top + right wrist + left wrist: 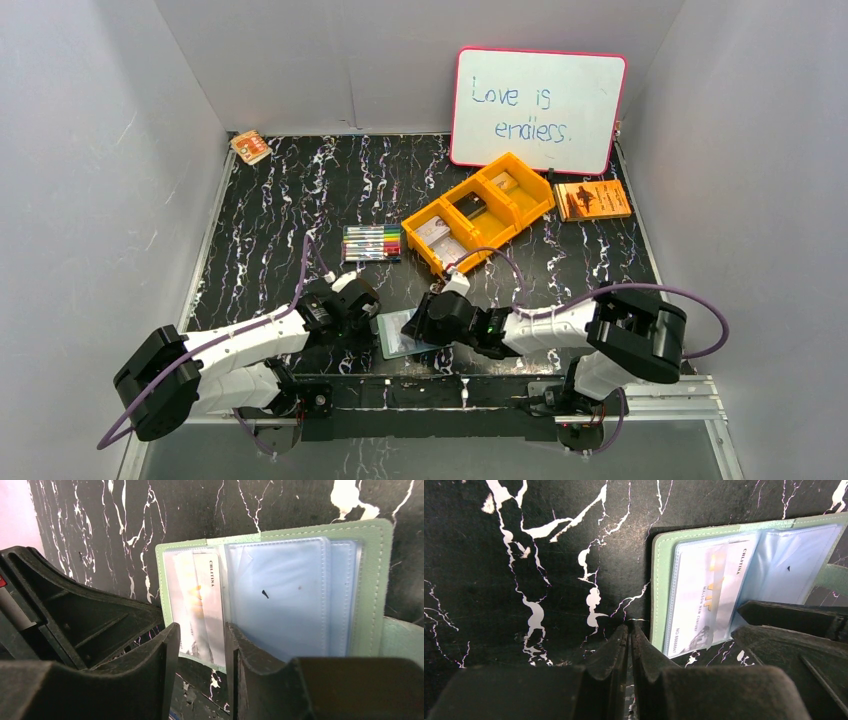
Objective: Put the credit cards into the card holder
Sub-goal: Insert the credit card into the card holder, then adjust the card holder at the center of the board, then adjust the storage box at the center of the board.
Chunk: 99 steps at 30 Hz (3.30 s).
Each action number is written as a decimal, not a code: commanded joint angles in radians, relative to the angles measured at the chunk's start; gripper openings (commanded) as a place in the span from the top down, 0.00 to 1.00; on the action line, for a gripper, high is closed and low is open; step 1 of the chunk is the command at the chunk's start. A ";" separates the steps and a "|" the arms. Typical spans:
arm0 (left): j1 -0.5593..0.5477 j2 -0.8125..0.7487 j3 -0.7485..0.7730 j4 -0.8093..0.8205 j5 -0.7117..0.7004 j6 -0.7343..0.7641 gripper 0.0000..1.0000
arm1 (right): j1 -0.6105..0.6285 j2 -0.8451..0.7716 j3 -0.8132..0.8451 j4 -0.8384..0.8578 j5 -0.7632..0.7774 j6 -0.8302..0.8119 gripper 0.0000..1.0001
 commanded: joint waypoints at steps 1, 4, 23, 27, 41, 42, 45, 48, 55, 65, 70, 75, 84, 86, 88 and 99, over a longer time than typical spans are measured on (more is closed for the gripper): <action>-0.001 0.019 -0.004 -0.069 -0.028 0.016 0.94 | 0.009 -0.060 0.072 -0.134 0.069 -0.050 0.52; 0.000 0.013 0.003 -0.080 -0.037 0.017 0.94 | 0.010 -0.075 0.099 -0.179 0.061 -0.091 0.48; 0.000 -0.162 0.084 -0.257 -0.152 0.000 0.68 | -0.069 -0.469 0.066 -0.646 0.114 -0.347 0.35; 0.000 -0.211 0.080 -0.256 -0.153 -0.011 0.58 | -0.078 -0.534 -0.064 -0.505 0.019 -0.302 0.19; -0.001 -0.251 0.088 -0.266 -0.157 -0.024 0.44 | -0.087 -0.389 -0.179 -0.186 -0.074 -0.142 0.19; 0.000 -0.252 0.086 -0.266 -0.156 -0.023 0.44 | -0.087 -0.375 -0.178 -0.163 -0.081 -0.140 0.20; -0.002 -0.254 0.085 -0.267 -0.157 -0.024 0.44 | -0.087 -0.310 -0.154 -0.108 -0.122 -0.146 0.22; -0.002 -0.257 0.085 -0.270 -0.161 -0.024 0.44 | -0.087 -0.248 -0.102 -0.101 -0.165 -0.174 0.23; -0.002 -0.263 0.117 -0.310 -0.200 -0.022 0.44 | -0.087 -0.404 -0.012 -0.380 -0.018 -0.175 0.23; -0.001 -0.243 0.186 -0.345 -0.289 -0.002 0.42 | -0.394 -0.509 0.244 -0.603 0.046 -0.279 0.21; -0.001 -0.179 0.215 -0.343 -0.298 -0.010 0.41 | -0.522 -0.320 0.329 -0.477 -0.013 -0.279 0.25; 0.001 -0.139 0.228 -0.349 -0.295 -0.029 0.41 | -0.558 -0.181 0.344 -0.322 -0.020 -0.178 0.36; 0.001 -0.103 0.231 -0.324 -0.278 -0.050 0.41 | -0.558 -0.007 0.382 -0.259 0.001 -0.029 0.35; 0.001 -0.093 0.235 -0.325 -0.281 -0.050 0.41 | -0.556 0.026 0.405 -0.258 0.009 -0.021 0.34; 0.001 -0.087 0.236 -0.324 -0.279 -0.051 0.41 | -0.546 0.061 0.437 -0.275 0.038 -0.019 0.33; 0.001 -0.098 0.222 -0.337 -0.271 -0.049 0.41 | -0.530 0.193 0.493 -0.262 0.116 0.045 0.27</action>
